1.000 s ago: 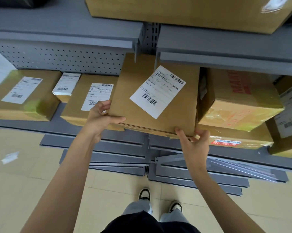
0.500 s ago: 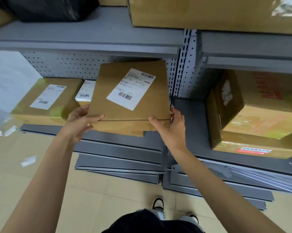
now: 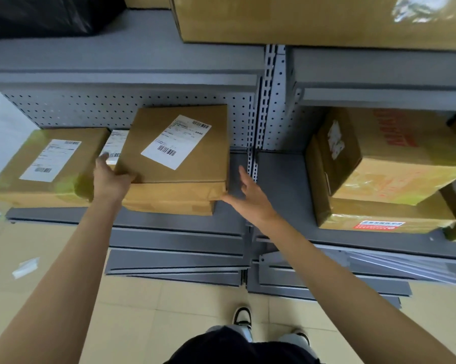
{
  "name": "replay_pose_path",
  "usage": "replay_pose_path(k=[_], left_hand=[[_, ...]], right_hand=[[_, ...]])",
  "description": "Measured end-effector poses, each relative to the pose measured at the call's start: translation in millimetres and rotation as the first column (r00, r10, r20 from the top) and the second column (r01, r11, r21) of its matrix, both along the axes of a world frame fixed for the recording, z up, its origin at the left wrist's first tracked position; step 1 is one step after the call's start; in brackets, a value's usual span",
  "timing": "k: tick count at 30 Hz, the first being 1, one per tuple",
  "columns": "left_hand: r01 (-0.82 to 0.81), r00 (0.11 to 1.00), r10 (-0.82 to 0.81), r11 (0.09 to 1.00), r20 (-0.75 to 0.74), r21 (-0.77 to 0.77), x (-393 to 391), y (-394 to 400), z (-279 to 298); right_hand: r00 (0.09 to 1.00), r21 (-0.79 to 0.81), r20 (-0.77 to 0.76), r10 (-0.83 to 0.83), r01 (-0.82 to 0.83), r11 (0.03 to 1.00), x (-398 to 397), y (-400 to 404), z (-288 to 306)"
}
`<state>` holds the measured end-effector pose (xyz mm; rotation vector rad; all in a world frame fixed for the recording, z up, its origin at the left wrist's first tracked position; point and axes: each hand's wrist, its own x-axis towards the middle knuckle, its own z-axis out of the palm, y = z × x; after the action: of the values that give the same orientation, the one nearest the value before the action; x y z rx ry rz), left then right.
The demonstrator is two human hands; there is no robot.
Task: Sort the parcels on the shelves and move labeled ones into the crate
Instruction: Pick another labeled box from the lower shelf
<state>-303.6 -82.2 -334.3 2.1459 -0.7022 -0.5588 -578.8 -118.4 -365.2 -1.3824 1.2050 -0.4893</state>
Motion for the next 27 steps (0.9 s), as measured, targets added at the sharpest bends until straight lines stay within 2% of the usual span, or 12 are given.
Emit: replay_pose_path(k=[2, 4, 6, 8, 11, 12, 13, 15, 17, 18, 21, 27], left_hand=[[0.078, 0.971, -0.082, 0.997, 0.224, 0.025, -30.5, -12.1, 7.3], [0.250, 0.926, -0.243, 0.968, 0.291, 0.011, -77.6, -28.3, 15.8], [0.449, 0.866, -0.430, 0.894, 0.254, -0.016, -133.9, -45.5, 23.7], [0.619, 0.777, -0.606, 0.785, 0.171, -0.032, -191.2, -59.0, 28.6], [0.769, 0.614, -0.779, 0.627, -0.128, -0.127, -271.7, -72.6, 32.4], [0.774, 0.574, -0.785, 0.613, -0.232, -0.159, -294.8, -75.7, 33.4], [0.761, 0.549, -0.768, 0.622, -0.329, -0.185, -314.8, -78.8, 34.6], [0.704, 0.533, -0.702, 0.678, -0.472, -0.212, -344.8, -84.0, 37.0], [0.670, 0.533, -0.654, 0.714, -0.536, -0.204, -360.8, -86.9, 35.3], [0.668, 0.534, -0.639, 0.721, -0.553, -0.188, -365.1, -87.3, 33.6], [0.624, 0.564, -0.564, 0.770, -0.603, -0.136, -370.2, -85.2, 30.6], [0.547, 0.653, -0.515, 0.828, -0.556, -0.124, -368.6, -69.4, 32.9]], right_hand=[[0.988, -0.116, 0.028, -0.154, 0.157, 0.981, -20.1, -4.0, 10.9], [0.924, -0.318, 0.087, -0.372, 0.379, 0.869, -46.6, -7.3, 31.8], [0.820, -0.519, 0.146, -0.553, 0.540, 0.662, -78.8, -10.6, 57.0], [0.702, -0.662, 0.116, -0.703, 0.582, 0.472, -115.0, -15.8, 76.0], [0.430, -0.738, -0.082, -0.899, 0.580, 0.345, -177.0, -26.5, 88.3], [0.371, -0.720, -0.142, -0.918, 0.597, 0.353, -199.5, -29.3, 87.6], [0.354, -0.664, -0.194, -0.915, 0.640, 0.388, -220.9, -31.4, 86.2], [0.459, -0.415, -0.220, -0.861, 0.755, 0.508, -257.5, -33.7, 80.6], [0.605, -0.136, -0.115, -0.788, 0.776, 0.616, -279.7, -33.8, 72.1], [0.653, -0.053, -0.081, -0.753, 0.751, 0.658, -285.0, -33.4, 67.0], [0.716, 0.021, -0.022, -0.698, 0.698, 0.716, -285.9, -32.4, 55.2], [0.666, 0.105, 0.074, -0.742, 0.735, 0.670, -287.4, -34.8, 49.4]])
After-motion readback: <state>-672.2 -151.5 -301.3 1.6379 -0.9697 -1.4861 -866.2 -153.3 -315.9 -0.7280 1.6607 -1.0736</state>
